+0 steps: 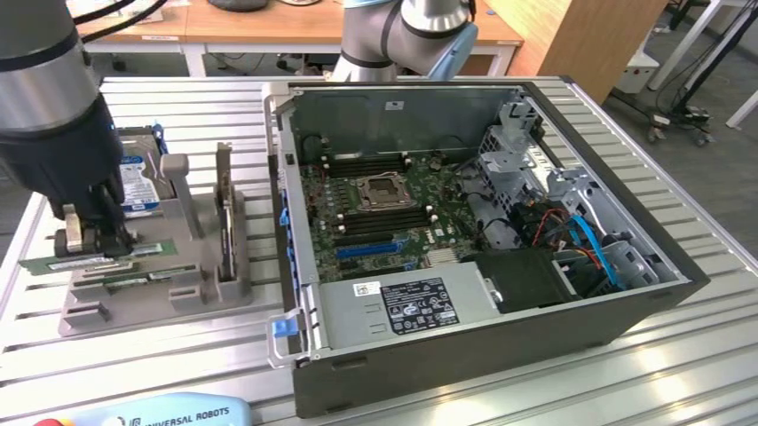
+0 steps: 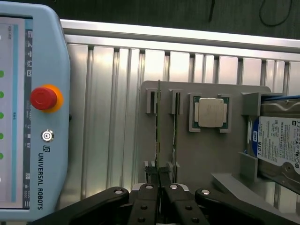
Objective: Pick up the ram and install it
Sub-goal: 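Pick up the ram and move it above insertion slot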
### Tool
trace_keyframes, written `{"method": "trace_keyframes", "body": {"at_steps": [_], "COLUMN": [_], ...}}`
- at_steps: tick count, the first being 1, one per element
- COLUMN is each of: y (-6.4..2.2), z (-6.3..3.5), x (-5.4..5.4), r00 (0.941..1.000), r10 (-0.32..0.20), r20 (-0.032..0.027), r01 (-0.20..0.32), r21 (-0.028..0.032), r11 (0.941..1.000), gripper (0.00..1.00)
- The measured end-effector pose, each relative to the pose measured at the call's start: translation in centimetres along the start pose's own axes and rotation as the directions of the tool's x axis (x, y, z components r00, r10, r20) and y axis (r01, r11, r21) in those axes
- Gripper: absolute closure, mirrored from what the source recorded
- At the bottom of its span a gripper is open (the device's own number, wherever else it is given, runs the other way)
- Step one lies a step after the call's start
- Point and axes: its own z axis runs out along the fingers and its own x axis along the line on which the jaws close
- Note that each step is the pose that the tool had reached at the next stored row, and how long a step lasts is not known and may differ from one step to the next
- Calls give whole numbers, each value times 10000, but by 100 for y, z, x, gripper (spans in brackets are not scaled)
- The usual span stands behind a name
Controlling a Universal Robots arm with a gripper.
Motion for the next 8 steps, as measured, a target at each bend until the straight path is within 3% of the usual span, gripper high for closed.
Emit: {"method": "trace_keyframes", "body": {"at_steps": [8], "y": [9], "z": [-225], "x": [-9], "r00": [10000], "r10": [0], "r20": [1], "r01": [0], "r21": [0], "r11": [10000], "gripper": [88]}}
